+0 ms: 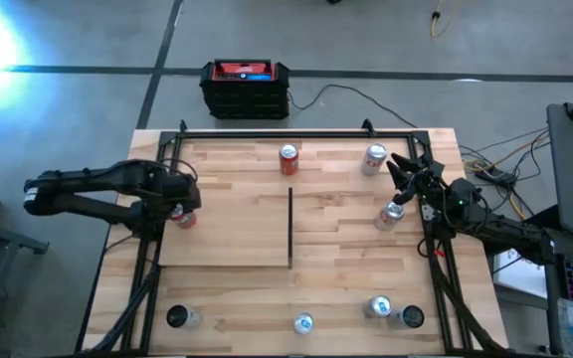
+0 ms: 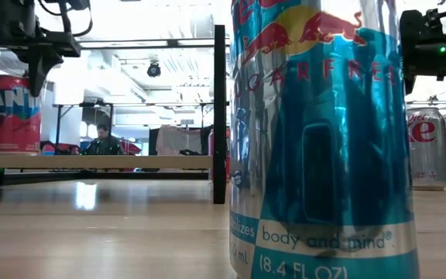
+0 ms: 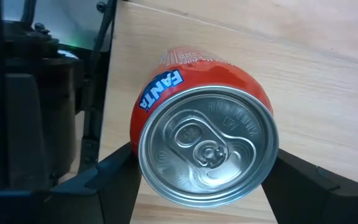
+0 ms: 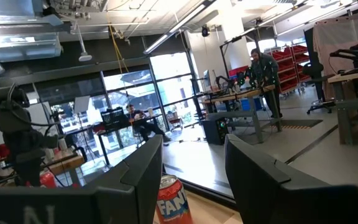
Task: Place canned beverage on shelf
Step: Put the left red soda can on the shelf, then put the red soda can on the shelf aligned with the other red soda can
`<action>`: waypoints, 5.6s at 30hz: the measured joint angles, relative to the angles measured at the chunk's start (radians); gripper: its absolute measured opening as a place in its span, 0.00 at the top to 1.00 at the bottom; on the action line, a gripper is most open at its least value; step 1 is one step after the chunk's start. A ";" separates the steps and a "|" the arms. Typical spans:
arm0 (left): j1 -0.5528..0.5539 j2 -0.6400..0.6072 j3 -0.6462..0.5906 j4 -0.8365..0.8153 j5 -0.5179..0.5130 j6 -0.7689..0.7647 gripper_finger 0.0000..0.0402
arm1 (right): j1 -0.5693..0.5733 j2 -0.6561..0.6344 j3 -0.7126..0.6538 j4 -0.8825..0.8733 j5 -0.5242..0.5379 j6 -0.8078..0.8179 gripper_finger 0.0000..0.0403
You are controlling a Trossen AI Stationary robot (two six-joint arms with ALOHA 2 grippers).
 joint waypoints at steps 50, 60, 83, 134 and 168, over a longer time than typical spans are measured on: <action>0.000 0.118 0.310 -0.087 -0.042 -0.017 0.01 | 0.000 0.000 0.000 0.000 0.000 0.000 0.61; 0.024 0.450 0.562 -0.085 -0.199 0.281 0.07 | 0.000 0.000 0.000 0.000 0.000 0.000 0.61; 0.328 0.944 1.040 -0.046 -0.141 0.864 0.27 | 0.000 0.000 0.000 0.000 0.000 0.000 0.61; 0.477 1.364 1.401 0.204 0.166 1.322 0.27 | 0.000 0.000 0.000 0.000 0.000 0.000 0.61; 0.464 1.407 1.399 0.163 0.140 1.408 0.20 | 0.000 0.000 0.000 0.000 0.000 0.000 0.61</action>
